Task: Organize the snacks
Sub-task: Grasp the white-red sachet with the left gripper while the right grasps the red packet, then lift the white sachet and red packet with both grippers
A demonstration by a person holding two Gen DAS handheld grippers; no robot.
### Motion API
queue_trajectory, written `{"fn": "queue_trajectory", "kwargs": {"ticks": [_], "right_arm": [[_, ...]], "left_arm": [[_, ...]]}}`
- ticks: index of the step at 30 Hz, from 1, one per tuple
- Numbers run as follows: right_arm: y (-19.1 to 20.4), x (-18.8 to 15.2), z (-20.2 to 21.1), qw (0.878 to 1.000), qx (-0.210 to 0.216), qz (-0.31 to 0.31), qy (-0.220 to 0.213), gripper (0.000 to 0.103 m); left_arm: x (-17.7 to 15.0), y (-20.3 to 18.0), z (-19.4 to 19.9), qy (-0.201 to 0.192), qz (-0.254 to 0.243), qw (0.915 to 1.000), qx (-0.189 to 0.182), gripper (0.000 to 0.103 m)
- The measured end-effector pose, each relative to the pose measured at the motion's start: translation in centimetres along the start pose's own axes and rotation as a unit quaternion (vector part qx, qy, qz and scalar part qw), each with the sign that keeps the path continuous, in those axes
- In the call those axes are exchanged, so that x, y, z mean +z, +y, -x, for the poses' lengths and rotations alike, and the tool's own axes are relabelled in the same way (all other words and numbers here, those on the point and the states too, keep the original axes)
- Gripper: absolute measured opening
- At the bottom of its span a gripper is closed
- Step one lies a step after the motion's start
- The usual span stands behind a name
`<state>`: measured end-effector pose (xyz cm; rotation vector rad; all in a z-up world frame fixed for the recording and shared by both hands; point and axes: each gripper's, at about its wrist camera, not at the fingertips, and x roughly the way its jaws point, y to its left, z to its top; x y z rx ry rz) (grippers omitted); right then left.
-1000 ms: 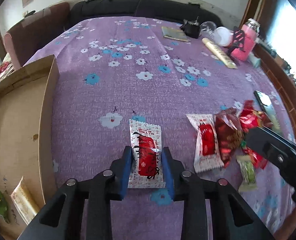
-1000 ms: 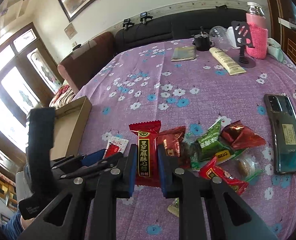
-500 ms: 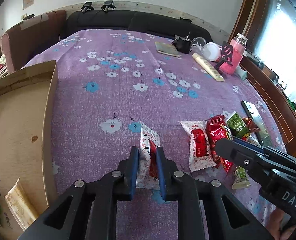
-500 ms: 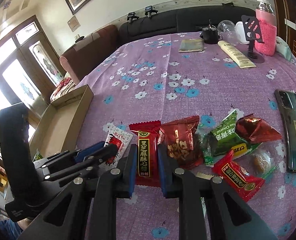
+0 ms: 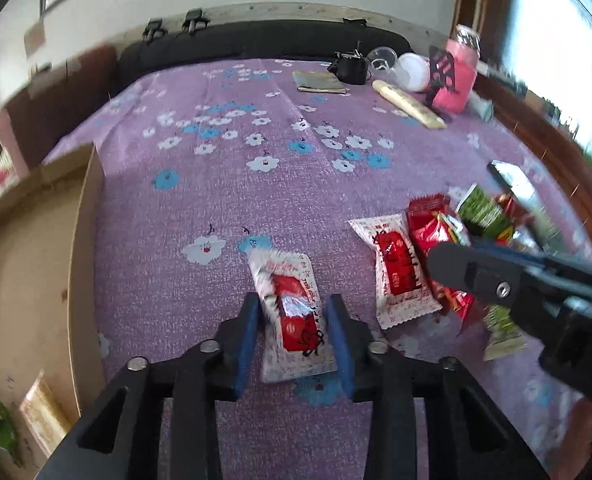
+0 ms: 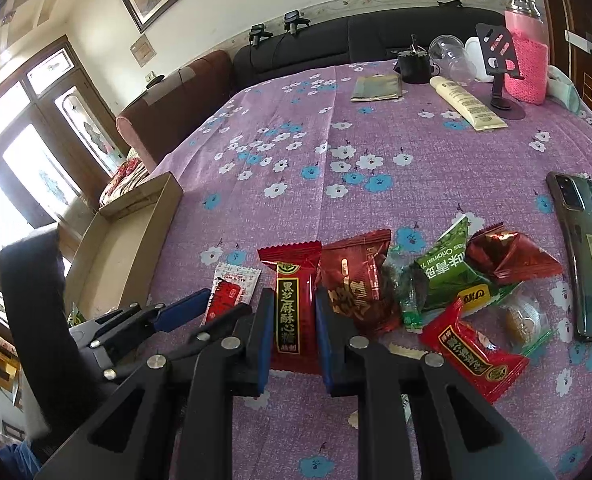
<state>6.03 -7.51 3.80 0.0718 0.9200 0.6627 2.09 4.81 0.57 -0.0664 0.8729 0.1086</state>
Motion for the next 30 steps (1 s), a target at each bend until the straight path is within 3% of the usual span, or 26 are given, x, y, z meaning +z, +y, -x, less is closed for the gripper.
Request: {"fn": "queue_trajectory", "kwargs": {"ticks": [1,7,16,30], "right_arm": [[0.0,0.0,0.0,1.000,0.001,-0.001,0.000,0.018],[0.0,0.0,0.3,1.000,0.003,-0.003,-0.006,0.018],[0.3,-0.1,0.4,1.000,0.004,-0.001,-0.010,0.018],[1.1,-0.4,0.0,1.000,0.008,0.011,-0.006,0.018]], "left_arm": [[0.0,-0.2,0.0,-0.003,-0.007,1.0000,-0.002,0.011],[0.1,0.5,0.8,-0.014,0.011,0.9990,-0.041,0.010],[0.4,1.9,2.4,-0.051,0.045,0.9968,-0.043,0.010],[0.1,1.3,4.7,-0.101,0.027,0.9945,0.010,0.010]]}}
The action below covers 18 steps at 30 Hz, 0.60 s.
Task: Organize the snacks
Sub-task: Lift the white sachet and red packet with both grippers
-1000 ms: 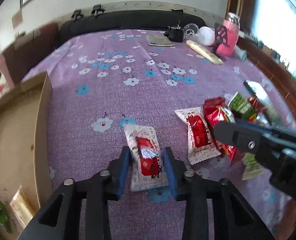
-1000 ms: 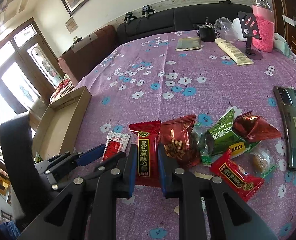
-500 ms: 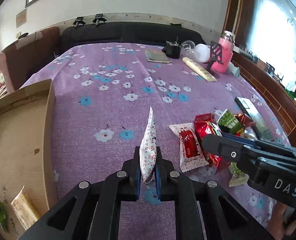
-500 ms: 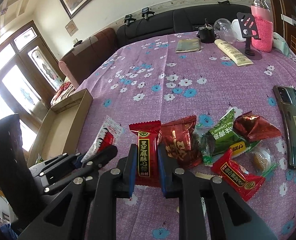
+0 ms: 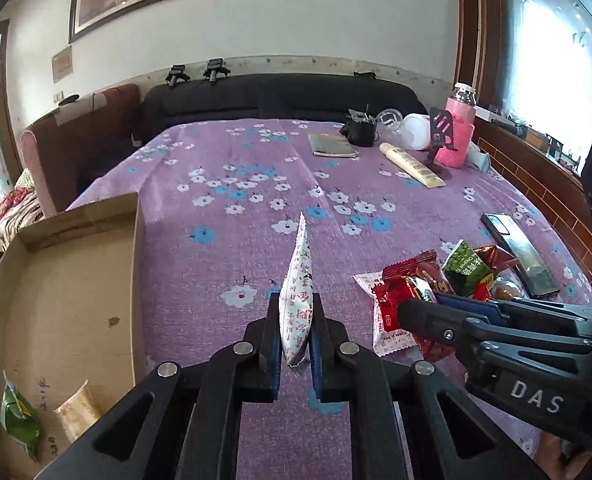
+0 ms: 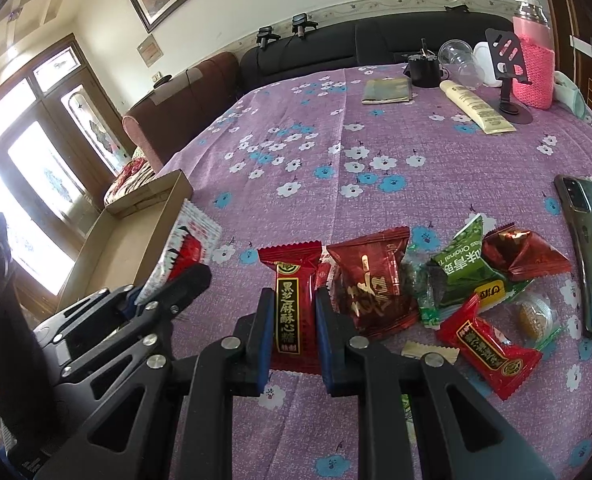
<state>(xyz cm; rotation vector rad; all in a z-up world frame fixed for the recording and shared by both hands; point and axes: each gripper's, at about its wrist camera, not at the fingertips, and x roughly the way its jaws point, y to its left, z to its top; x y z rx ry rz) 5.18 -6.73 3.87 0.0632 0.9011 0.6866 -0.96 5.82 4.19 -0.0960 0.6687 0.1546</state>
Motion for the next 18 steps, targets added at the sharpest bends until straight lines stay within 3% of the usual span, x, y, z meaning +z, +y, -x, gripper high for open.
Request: {"fn": "queue_trajectory", "kwargs": {"ticks": [18], "right_arm": [[1.2,-0.5,-0.1,0.999,-0.023,0.036,-0.017,0.018]], "left_arm": [[-0.4,-0.5,0.8,-0.017,-0.014,0.9996,0.018,0.010]]}}
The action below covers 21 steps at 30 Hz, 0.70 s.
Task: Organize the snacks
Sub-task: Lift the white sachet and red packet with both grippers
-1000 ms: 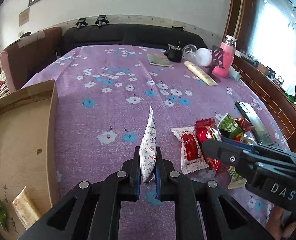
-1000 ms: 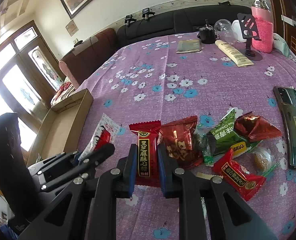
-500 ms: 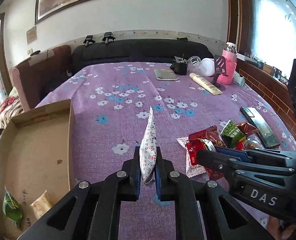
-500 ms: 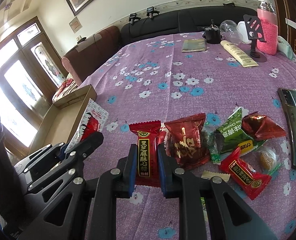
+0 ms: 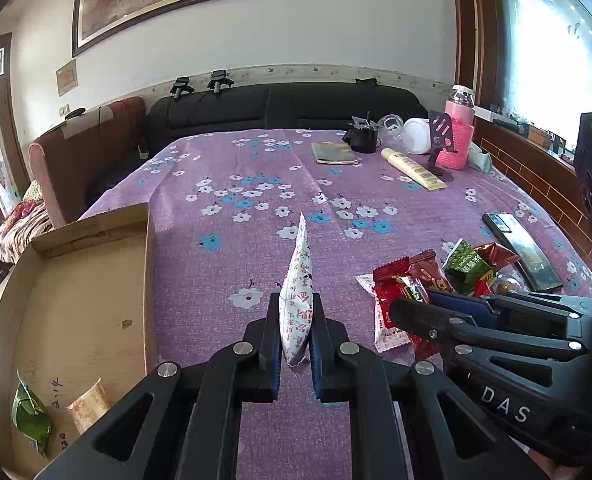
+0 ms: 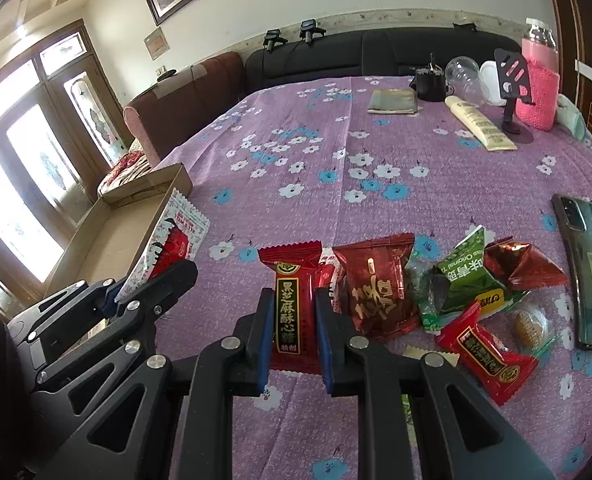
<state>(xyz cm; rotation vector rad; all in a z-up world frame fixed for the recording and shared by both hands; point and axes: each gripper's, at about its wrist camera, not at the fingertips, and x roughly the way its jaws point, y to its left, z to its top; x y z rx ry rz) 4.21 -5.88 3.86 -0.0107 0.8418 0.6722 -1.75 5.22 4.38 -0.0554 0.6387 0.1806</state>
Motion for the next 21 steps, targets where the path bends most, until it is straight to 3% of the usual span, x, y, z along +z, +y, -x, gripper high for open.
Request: {"fn": "queue_trajectory", "kwargs": {"ticks": [21], "right_arm": [[-0.05,0.14,0.68,1.000,0.001,0.001,-0.022,0.018]], "left_arm": [[0.06,0.11,0.62,-0.014,-0.002,0.9999,0.008,0.010]]}}
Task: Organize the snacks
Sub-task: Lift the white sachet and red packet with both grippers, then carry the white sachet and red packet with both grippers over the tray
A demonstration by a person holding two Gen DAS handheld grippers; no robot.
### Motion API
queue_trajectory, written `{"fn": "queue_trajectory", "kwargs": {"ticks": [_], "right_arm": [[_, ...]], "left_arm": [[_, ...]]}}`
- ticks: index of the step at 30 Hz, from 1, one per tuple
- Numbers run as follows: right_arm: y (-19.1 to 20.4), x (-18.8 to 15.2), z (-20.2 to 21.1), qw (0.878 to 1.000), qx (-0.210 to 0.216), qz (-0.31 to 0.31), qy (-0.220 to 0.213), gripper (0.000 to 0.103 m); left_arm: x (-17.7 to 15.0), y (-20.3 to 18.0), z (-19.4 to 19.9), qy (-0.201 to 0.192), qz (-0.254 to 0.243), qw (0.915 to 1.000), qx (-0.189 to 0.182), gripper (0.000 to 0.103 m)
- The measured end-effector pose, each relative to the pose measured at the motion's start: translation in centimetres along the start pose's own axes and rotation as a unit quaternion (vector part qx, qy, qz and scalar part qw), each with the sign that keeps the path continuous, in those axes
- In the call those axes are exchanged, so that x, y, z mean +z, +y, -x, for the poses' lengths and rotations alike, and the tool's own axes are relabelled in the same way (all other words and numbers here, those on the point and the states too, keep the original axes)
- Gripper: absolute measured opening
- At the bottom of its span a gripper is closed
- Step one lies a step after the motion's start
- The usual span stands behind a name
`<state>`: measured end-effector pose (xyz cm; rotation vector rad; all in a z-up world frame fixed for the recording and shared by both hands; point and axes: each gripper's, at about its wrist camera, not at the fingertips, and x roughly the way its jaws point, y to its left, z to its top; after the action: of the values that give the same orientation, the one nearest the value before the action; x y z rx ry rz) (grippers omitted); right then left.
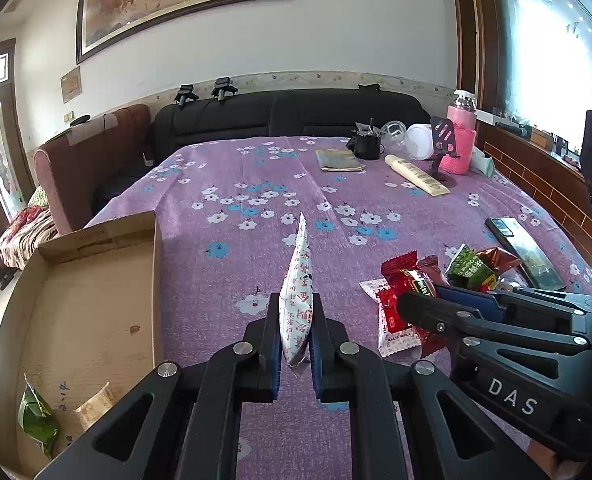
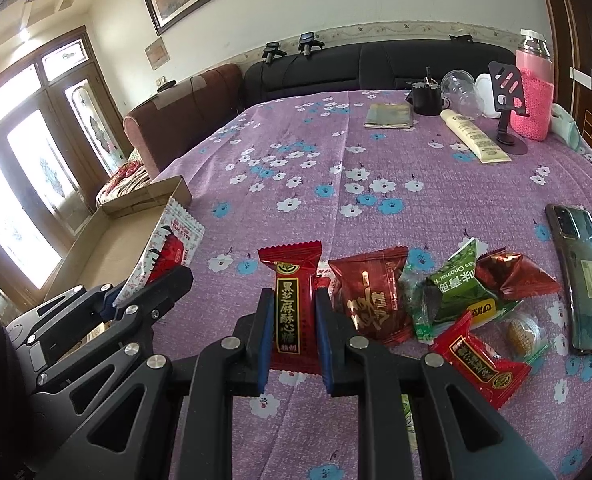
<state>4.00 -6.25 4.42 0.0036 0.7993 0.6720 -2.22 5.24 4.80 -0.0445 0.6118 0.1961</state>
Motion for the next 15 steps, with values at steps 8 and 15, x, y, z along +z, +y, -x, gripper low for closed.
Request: {"fn": "queue_trajectory", "kwargs": {"ticks": [8,15], "right_arm": [[1.8,-0.1,1.1,0.999,0.024,0.031,-0.026,0.018],[3.4,-0.2,1.6,0.997,0.036,0.060,-0.043,0.018]], "left_arm": [[0.1,1.2,1.7,-0.010,0.017,0.9998,0.000,0.010],[0.0,2.2,3.6,-0.037,0.016,0.9986,0.033,0.010]]}}
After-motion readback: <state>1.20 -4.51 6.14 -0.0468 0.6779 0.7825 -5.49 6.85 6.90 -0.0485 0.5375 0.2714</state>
